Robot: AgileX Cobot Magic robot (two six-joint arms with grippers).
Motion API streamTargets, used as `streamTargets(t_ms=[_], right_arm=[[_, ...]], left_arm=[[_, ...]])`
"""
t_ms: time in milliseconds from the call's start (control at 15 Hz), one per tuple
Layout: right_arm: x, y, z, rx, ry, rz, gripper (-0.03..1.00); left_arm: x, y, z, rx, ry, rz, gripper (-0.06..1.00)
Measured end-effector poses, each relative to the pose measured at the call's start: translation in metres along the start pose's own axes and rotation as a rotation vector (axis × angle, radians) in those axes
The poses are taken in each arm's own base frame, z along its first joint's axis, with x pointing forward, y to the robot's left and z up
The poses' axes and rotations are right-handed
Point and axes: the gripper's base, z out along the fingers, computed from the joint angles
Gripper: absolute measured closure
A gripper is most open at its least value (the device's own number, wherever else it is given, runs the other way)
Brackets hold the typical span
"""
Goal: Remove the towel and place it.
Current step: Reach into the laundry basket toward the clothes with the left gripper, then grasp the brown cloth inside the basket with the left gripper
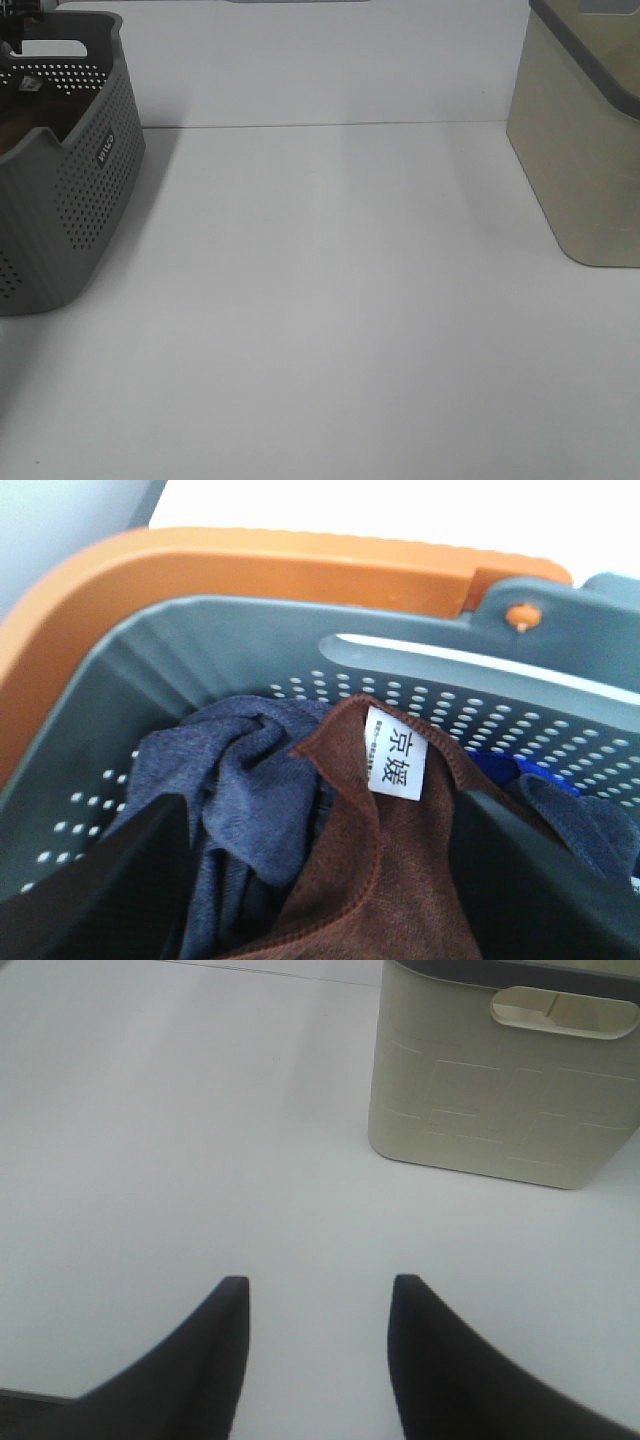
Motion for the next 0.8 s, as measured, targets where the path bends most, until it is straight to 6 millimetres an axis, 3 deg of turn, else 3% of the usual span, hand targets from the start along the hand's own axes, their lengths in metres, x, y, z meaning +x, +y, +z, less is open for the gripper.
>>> streamTargets(t_ms=[467, 800], right_arm=[[0.0, 0.0, 0.0, 0.0, 0.0, 0.0, 0.53], [0.0, 0.0, 0.0, 0.0, 0.0, 0.0, 0.53]], left_arm=[[0.013, -0.01, 0.039, 0.05, -0.039, -0.006, 0.31], [0.019, -0.012, 0.053, 0.048, -0.047, 0.009, 0.37]])
